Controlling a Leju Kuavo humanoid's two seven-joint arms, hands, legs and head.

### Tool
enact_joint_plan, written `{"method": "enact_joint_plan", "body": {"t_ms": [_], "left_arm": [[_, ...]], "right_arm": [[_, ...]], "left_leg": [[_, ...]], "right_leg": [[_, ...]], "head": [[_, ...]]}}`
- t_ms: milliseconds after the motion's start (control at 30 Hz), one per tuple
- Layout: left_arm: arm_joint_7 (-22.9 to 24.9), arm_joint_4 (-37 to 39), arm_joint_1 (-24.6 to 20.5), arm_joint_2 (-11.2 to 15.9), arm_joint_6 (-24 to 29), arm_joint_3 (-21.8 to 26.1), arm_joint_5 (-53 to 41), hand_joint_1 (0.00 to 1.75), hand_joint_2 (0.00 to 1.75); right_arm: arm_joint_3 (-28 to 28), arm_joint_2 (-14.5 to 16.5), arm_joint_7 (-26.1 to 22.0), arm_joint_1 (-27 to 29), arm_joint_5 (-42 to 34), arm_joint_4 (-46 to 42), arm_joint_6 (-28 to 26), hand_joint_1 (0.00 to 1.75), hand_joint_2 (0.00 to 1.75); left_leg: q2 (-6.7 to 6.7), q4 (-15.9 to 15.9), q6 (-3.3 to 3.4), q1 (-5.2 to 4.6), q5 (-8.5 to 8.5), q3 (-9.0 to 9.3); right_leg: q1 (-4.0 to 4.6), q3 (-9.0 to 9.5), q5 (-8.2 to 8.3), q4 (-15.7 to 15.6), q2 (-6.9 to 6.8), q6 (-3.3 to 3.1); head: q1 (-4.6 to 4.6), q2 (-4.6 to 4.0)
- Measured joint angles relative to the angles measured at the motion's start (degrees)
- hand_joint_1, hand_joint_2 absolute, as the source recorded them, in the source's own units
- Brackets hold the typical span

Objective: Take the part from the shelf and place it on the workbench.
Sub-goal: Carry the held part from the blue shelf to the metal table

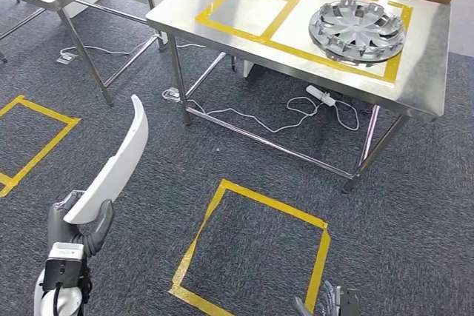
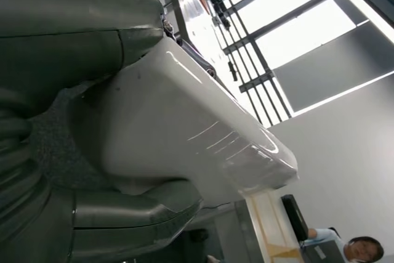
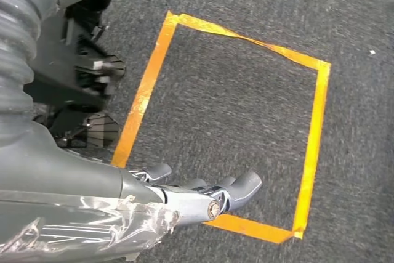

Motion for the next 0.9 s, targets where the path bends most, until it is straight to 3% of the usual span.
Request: {"method": "enact_joint_plan", "body": {"t_ms": [67, 100, 167, 233, 267, 400, 467, 533, 567, 600, 633, 700, 733, 800, 900], "left_arm": [[0.0, 0.19, -0.02, -0.08, 0.12, 0.19, -0.18, 1.75, 1.75], [0.0, 0.33, -0.06, -0.11, 0.26, 0.29, -0.35, 1.75, 1.75], [0.0, 0.58, -0.22, -0.22, 0.64, 0.52, -0.74, 1.75, 1.75], [0.0, 0.81, -0.57, -0.35, 0.97, 0.79, -1.13, 1.75, 1.75], [0.0, 0.93, -0.78, -0.44, 1.05, 0.96, -1.31, 1.75, 1.75], [0.0, 1.58, -1.76, -0.88, 1.07, 2.13, -2.02, 1.75, 1.75], [0.0, 1.86, -2.24, -0.96, 1.07, 2.8, -2.3, 1.75, 1.75], [0.0, 2.28, -2.5, -0.99, 1.07, 3.45, -2.52, 1.75, 1.75], [0.0, 2.53, -2.53, -1.01, 1.07, 3.77, -2.61, 1.75, 1.75], [0.0, 2.75, -2.57, -1.04, 1.07, 4.04, -2.7, 1.75, 1.75], [0.0, 2.94, -2.62, -1.07, 1.07, 4.27, -2.78, 1.75, 1.75], [0.0, 3.18, -2.78, -1.12, 1.07, 4.63, -2.86, 1.75, 1.75], [0.0, 3.28, -2.91, -1.16, 1.07, 4.72, -2.87, 1.75, 1.75], [0.0, 3.5, -3.07, -1.31, 1.07, 4.86, -2.89, 1.75, 1.75], [0.0, 3.74, -3.17, -1.58, 1.05, 5.14, -2.91, 1.75, 1.75]], "right_arm": [[-0.11, -0.24, 0.46, 0.11, 0.31, 0.36, -0.21, 0.0, 1.75], [-0.17, -0.39, 0.74, 0.18, 0.47, 0.54, -0.29, 0.0, 1.75], [-0.3, -0.68, 1.26, 0.23, 0.86, 0.8, -0.46, 0.0, 1.75], [-0.52, -0.92, 1.65, 0.06, 1.27, 0.98, -0.58, 0.0, 1.75], [-0.64, -1.02, 1.82, -0.05, 1.52, 1.08, -0.6, 0.0, 1.75], [-0.83, -1.26, 2.33, -0.14, 2.64, 1.46, -0.6, 0.0, 1.75], [-0.88, -1.33, 2.41, -0.31, 3.06, 1.58, -0.6, 0.0, 1.75], [-0.91, -1.37, 2.51, -0.46, 3.31, 1.75, -0.59, 0.0, 1.75], [-0.93, -1.37, 2.58, -0.46, 3.39, 1.84, -0.59, 0.0, 1.75], [-0.94, -1.37, 2.64, -0.43, 3.45, 1.91, -0.6, 0.0, 1.75], [-0.97, -1.37, 2.68, -0.42, 3.5, 1.97, -0.61, 0.0, 1.75], [-0.98, -1.37, 2.69, -0.42, 3.58, 2.08, -0.61, 0.0, 1.75], [-0.99, -1.39, 2.69, -0.46, 3.6, 2.11, -0.6, 0.0, 1.75], [-0.99, -1.44, 2.69, -0.51, 3.65, 2.16, -0.6, 0.0, 1.75], [-0.99, -1.48, 2.69, -0.46, 3.7, 2.25, -0.6, 0.0, 1.75]], "left_leg": [[0.07, 0.02, 0.21, -0.19, -0.18, 0.12], [0.06, 0.02, 0.26, -0.28, -0.3, 0.29], [0.04, 0.03, 0.16, -0.38, -0.68, 0.89], [0.05, 0.09, -0.25, -0.56, -1.12, 1.36], [0.06, 0.1, -0.52, -0.63, -1.24, 1.43], [0.18, 0.42, -1.82, -0.47, -1.78, 1.23], [0.15, 4.46, -2.34, -0.41, -4.0, -0.83], [0.13, 11.79, -2.65, -0.4, -6.91, -4.99], [0.14, 14.54, -2.74, -0.37, -7.45, -6.75], [0.14, 15.39, -2.78, -0.35, -6.86, -7.59], [0.14, 14.13, -2.77, -0.34, -5.22, -7.33], [0.14, 7.14, -2.78, -0.27, -0.84, -4.24], [0.06, 3.71, -2.66, -0.26, 0.41, -2.6], [-0.11, 0.4, -2.14, -0.33, 0.85, -1.03], [-0.15, 0.1, -0.89, -0.36, 0.58, -0.81]], "right_leg": [[0.0, -3.41, -1.72, 6.07, -0.1, -0.01], [0.01, -3.71, -0.92, 6.14, -0.1, -0.11], [0.06, -1.05, 3.33, -0.1, -0.18, -0.51], [0.28, 2.53, 6.06, -7.23, -0.38, -0.85], [0.4, 3.46, 6.37, -8.98, -0.42, -0.96], [0.45, 3.94, 6.23, -9.96, -0.11, -1.87], [0.2, 4.33, 6.23, -10.35, -0.11, -2.46], [0.21, 4.46, 6.05, -10.39, -0.09, -2.82], [0.21, 4.51, 5.96, -10.39, -0.07, -2.9], [0.2, 4.61, 5.87, -10.39, -0.01, -2.91], [0.16, 4.77, 5.77, -10.39, 0.08, -2.85], [0.06, 5.24, 5.43, -10.35, 0.32, -2.45], [0.13, 5.36, 5.19, -10.21, 0.45, -2.13], [0.35, 5.43, 4.9, -10.16, 0.59, -1.53], [0.31, 5.34, 4.48, -10.11, 0.51, -0.77]], "head": [[0.01, 0.0], [0.01, 0.0], [0.01, 0.0], [0.02, 0.0], [-0.03, 0.0], [-0.28, 0.0], [-0.47, 0.0], [-0.61, 0.0], [-0.62, 0.0], [-0.62, 0.0], [-0.63, 0.0], [-0.63, 0.0], [-0.68, 0.0], [-0.63, 0.0], [-0.43, 0.0]]}}
